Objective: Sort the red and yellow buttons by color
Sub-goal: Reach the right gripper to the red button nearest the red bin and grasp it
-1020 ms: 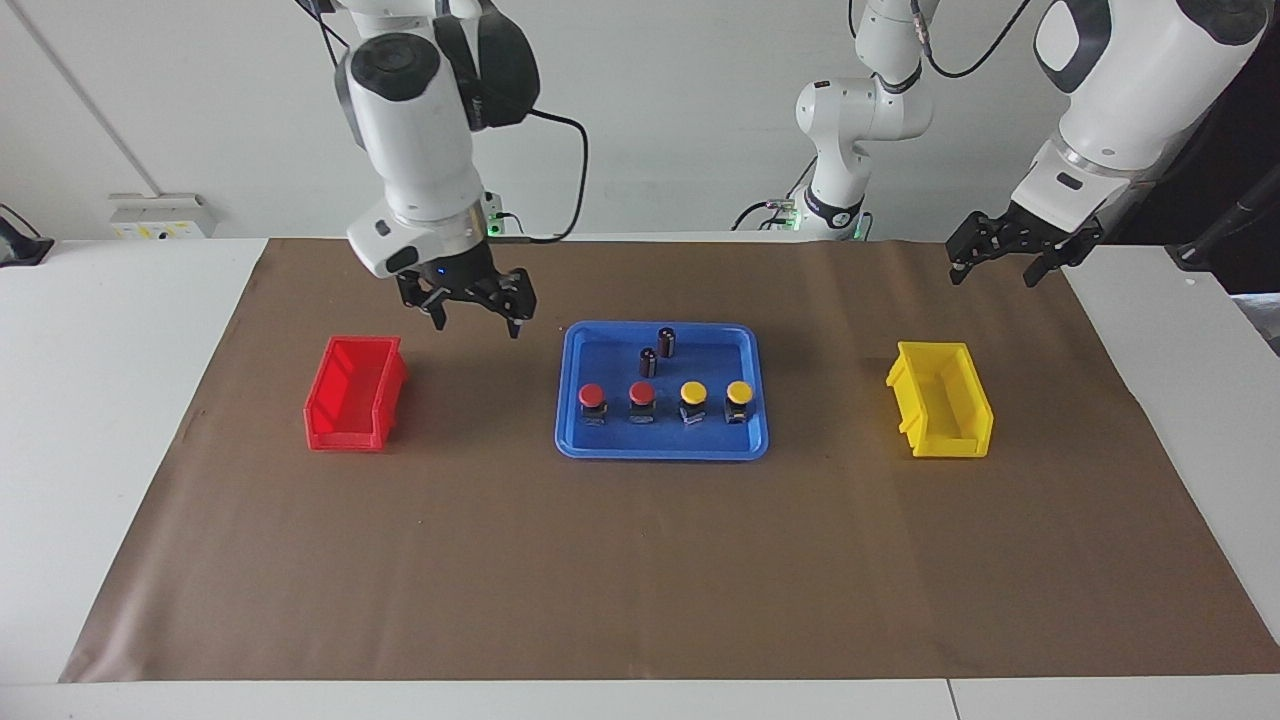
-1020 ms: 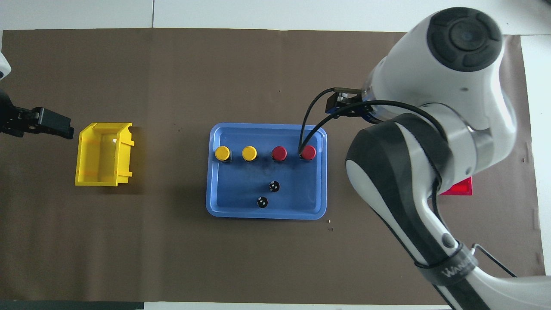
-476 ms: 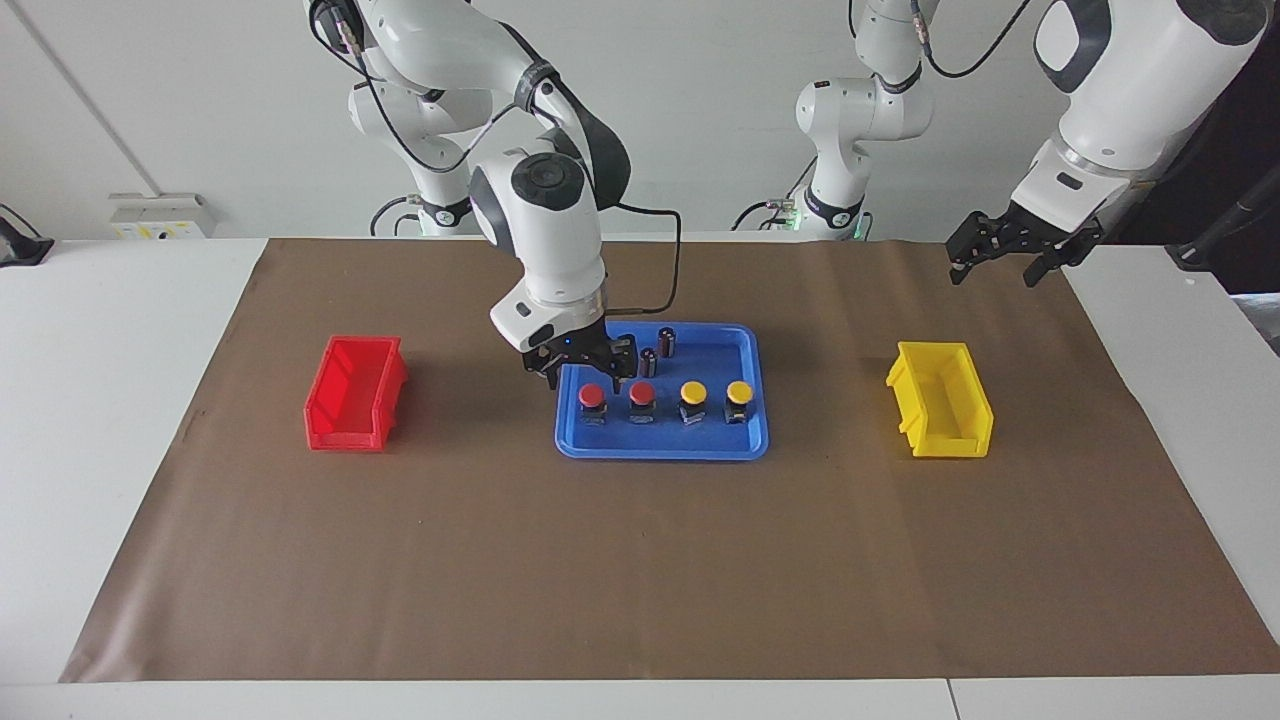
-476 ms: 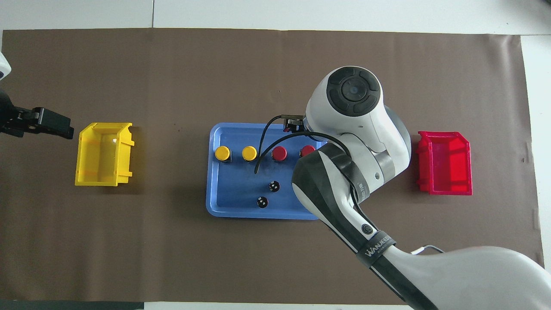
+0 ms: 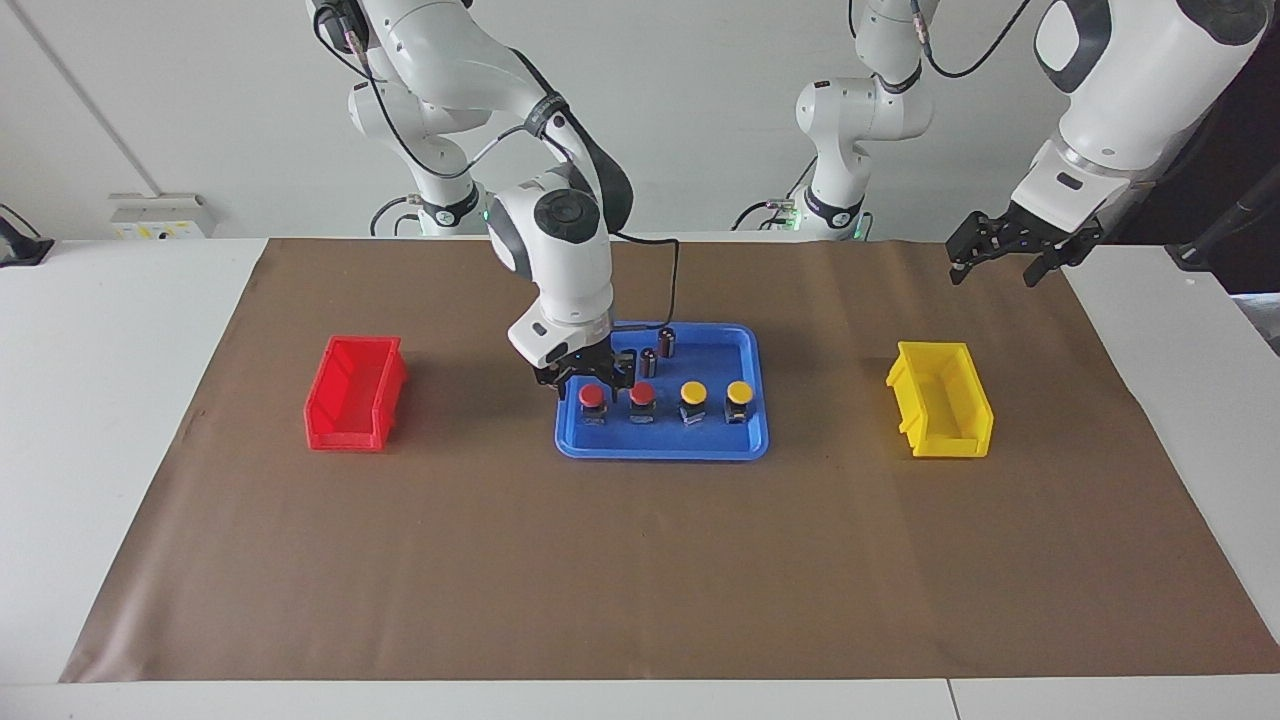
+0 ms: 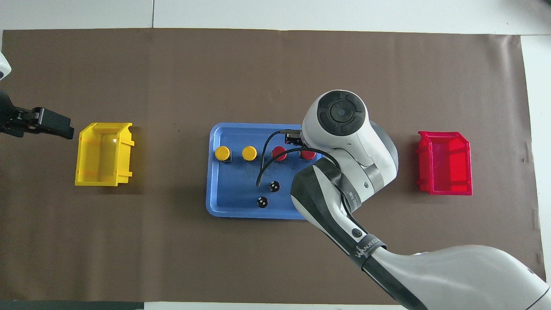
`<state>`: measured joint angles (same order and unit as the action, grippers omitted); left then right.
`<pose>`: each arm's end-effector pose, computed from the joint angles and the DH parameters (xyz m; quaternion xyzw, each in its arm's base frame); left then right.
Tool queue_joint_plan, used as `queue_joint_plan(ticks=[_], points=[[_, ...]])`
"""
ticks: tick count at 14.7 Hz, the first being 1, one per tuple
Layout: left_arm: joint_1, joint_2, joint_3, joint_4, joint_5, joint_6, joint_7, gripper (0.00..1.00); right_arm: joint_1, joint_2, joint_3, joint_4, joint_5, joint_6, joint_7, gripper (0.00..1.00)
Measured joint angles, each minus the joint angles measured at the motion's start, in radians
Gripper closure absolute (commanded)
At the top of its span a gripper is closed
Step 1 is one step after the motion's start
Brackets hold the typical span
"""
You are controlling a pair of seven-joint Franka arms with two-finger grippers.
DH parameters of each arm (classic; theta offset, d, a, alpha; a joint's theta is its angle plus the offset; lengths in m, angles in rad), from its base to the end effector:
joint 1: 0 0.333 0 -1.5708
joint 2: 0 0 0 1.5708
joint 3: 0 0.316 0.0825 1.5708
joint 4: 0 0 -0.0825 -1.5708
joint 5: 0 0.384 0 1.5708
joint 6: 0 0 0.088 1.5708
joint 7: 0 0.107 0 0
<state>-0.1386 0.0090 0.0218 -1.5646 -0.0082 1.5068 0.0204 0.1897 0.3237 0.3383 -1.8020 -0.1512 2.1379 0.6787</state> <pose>0.5464 -0.0651 0.6170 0.9971 -0.0686 -0.0335 0.0024 0.5614 0.3022 0.3787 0.9988 -0.0447 0.0203 0.0001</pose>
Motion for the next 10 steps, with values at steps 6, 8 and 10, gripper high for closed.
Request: queue_joint_plan(ticks=[6, 8, 10], points=[[0.0, 0.0, 0.0, 0.0, 0.0, 0.0, 0.0, 0.0, 0.0, 0.019, 0.0, -0.011, -0.012, 0.027, 0.0, 0.24], [0.0, 0.0, 0.0, 0.0, 0.0, 0.0, 0.0, 0.0, 0.0, 0.019, 0.0, -0.017, -0.012, 0.029, 0.0, 0.25], [0.0, 0.0, 0.0, 0.0, 0.0, 0.0, 0.0, 0.0, 0.002, 0.02, 0.001, -0.025, -0.012, 0.03, 0.0, 0.26]])
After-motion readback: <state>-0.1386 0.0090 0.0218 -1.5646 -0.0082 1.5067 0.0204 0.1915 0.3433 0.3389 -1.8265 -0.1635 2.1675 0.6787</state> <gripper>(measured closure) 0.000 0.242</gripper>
